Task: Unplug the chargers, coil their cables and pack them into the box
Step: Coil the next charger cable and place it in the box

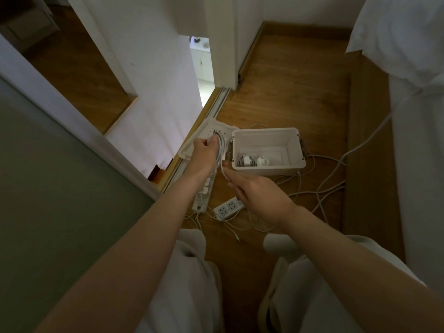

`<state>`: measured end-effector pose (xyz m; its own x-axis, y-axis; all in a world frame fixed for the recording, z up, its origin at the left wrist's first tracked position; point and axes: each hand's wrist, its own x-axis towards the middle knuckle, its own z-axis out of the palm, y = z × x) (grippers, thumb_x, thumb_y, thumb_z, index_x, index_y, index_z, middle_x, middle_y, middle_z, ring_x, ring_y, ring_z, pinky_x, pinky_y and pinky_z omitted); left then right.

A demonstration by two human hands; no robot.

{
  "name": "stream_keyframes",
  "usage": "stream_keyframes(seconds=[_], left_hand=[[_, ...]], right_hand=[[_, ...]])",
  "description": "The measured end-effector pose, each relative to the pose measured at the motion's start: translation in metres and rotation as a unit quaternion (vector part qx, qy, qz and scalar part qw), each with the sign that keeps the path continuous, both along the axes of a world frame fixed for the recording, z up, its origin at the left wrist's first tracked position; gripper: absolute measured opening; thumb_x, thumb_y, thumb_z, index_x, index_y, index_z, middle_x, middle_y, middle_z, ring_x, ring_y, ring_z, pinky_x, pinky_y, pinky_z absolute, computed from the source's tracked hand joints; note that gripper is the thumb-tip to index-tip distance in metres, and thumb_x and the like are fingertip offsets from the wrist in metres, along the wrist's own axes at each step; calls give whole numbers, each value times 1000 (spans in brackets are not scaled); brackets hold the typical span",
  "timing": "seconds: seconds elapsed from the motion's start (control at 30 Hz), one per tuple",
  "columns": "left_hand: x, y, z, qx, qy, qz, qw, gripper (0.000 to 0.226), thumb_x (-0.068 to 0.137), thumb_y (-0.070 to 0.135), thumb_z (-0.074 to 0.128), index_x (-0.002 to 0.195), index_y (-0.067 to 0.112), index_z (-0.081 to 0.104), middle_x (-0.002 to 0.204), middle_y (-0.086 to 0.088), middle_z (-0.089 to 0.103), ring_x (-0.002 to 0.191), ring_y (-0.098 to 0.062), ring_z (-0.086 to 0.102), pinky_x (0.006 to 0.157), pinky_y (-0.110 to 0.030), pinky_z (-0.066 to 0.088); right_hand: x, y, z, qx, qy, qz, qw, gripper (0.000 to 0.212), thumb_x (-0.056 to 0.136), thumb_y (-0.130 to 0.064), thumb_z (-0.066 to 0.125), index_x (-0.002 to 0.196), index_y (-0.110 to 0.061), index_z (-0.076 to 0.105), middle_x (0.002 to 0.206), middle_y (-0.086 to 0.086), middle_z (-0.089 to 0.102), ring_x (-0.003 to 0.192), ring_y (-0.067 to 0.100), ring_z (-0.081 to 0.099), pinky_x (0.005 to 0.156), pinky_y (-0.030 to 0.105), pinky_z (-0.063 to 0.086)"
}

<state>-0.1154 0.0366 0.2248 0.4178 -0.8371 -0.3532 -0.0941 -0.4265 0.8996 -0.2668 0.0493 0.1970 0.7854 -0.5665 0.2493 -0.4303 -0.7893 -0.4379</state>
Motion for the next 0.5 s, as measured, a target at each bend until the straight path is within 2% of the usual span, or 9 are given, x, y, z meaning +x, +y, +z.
stream_keyframes(seconds=[0.03, 0.1, 0.17, 0.23, 0.33, 0.43, 0.5], left_hand=[[-4, -2, 2, -4, 64, 23, 998, 22, 102, 39, 33, 100, 20, 44, 93, -6, 59, 74, -22, 66, 81, -44, 56], [-9, -5, 7, -22, 192, 63, 979, 33, 103, 36, 31, 103, 11, 52, 80, -9, 62, 58, -17, 62, 71, -38, 55], [-12, -4, 15, -37, 319, 83, 943, 38, 103, 34, 32, 93, 8, 58, 70, -10, 63, 59, -17, 57, 65, -30, 51], [-12, -3, 19, -45, 381, 60, 922, 37, 102, 33, 35, 92, 6, 59, 65, -9, 63, 55, -15, 53, 55, -25, 44], [-9, 0, 21, -42, 343, -6, 938, 34, 101, 30, 36, 94, 6, 59, 62, -7, 59, 38, -11, 44, 33, -17, 29], [-4, 5, 25, -48, 280, -86, 955, 34, 101, 26, 35, 88, 6, 60, 57, -5, 59, 33, -9, 39, 30, -14, 22], [0, 9, 25, -40, 227, -149, 962, 34, 101, 26, 34, 89, 8, 59, 54, -2, 57, 34, -8, 38, 32, -16, 20]], right_hand=[[-1, 0, -2, -2, 6, 4, 1000, 47, 97, -15, 47, 143, -9, 36, 82, 8, 64, 63, 21, 58, 52, 35, 47], [-2, 1, -6, -1, 28, 3, 1000, 48, 93, -7, 52, 139, -7, 40, 79, 8, 63, 60, 18, 53, 48, 30, 41], [1, 2, -11, 8, 48, 1, 999, 52, 87, -1, 57, 137, -8, 41, 72, 4, 57, 57, 13, 45, 47, 26, 33], [6, 1, -15, 10, 59, -2, 998, 53, 88, 0, 56, 136, -14, 39, 71, -2, 49, 57, 13, 45, 49, 25, 32], [6, -8, -16, 46, 89, -28, 995, 34, 95, -7, 47, 125, -22, 48, 84, 0, 58, 71, 17, 56, 57, 28, 39], [-1, -18, -13, 89, 121, -62, 987, 13, 98, -15, 44, 102, -23, 54, 87, -2, 60, 77, 19, 62, 63, 32, 48], [-5, -23, -9, 90, 118, -80, 986, 18, 99, -28, 40, 87, -22, 51, 82, -1, 60, 73, 19, 60, 67, 36, 51]])
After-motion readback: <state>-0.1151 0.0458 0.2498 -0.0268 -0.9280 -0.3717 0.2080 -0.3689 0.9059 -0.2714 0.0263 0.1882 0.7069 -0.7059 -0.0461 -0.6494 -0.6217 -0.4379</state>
